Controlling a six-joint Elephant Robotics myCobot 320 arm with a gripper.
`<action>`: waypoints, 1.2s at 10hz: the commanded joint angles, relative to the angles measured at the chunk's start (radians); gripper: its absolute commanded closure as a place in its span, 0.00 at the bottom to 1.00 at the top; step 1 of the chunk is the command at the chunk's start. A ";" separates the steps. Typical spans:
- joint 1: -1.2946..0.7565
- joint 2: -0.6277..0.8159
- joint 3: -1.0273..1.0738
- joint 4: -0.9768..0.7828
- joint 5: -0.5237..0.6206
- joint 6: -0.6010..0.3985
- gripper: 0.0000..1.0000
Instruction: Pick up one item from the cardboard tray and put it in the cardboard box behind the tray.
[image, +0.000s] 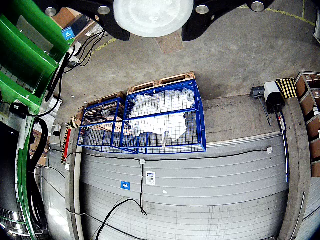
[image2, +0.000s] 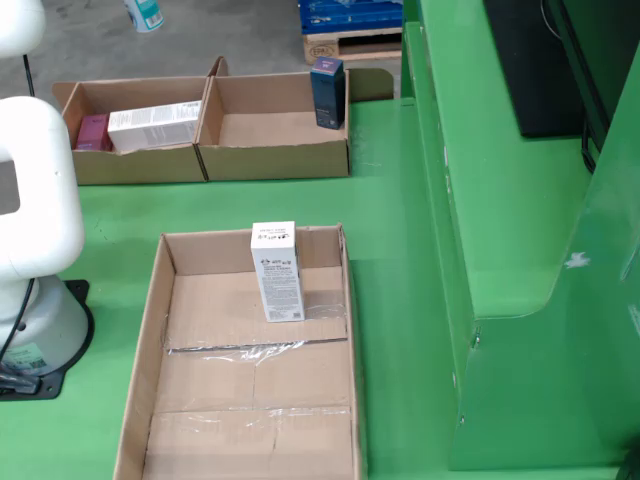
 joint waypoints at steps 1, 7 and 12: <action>-0.040 -0.022 0.026 0.013 -0.008 0.057 1.00; -0.180 -0.072 0.026 -0.226 0.407 0.291 1.00; -0.256 -0.072 0.026 -0.583 0.731 0.340 1.00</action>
